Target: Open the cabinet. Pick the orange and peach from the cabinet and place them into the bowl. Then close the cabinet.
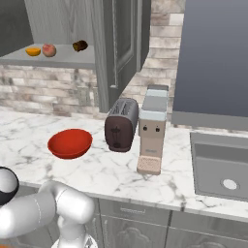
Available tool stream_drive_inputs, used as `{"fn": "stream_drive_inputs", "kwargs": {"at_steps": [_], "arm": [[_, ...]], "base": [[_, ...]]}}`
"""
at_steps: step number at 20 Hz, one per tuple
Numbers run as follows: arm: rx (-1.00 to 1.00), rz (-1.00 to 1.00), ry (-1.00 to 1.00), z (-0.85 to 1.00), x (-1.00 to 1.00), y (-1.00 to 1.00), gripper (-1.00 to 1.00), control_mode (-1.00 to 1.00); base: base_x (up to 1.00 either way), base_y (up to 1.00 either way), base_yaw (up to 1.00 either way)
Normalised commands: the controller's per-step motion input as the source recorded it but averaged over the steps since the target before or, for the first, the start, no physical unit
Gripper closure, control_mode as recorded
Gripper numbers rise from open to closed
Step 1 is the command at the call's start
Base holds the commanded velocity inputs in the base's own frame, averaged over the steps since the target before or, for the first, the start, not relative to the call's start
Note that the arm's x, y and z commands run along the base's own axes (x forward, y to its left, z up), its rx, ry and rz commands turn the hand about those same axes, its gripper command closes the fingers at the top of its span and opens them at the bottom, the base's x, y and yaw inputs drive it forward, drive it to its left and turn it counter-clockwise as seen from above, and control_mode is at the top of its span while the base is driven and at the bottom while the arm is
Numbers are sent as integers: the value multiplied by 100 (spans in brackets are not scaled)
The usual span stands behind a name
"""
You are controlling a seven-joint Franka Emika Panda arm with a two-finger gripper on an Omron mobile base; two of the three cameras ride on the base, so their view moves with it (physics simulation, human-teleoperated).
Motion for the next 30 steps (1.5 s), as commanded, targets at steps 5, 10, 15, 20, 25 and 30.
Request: {"fn": "stream_drive_inputs", "kwargs": {"at_steps": [5,10,15,20,25,30], "arm": [[0,-3,8,-9,0,15,-100,-100],[0,0,2,0,-19,-1,-100,-100],[0,0,0,5,-51,-7,-100,-100],[0,0,2,4,-58,-28,-100,-100],[10,1,8,0,-22,-59,-100,-100],[16,5,-2,0,-9,-77,-100,-100]], "base": [[0,0,0],[0,0,0],[0,0,0],[0,0,0],[0,0,0],[0,0,0]]}}
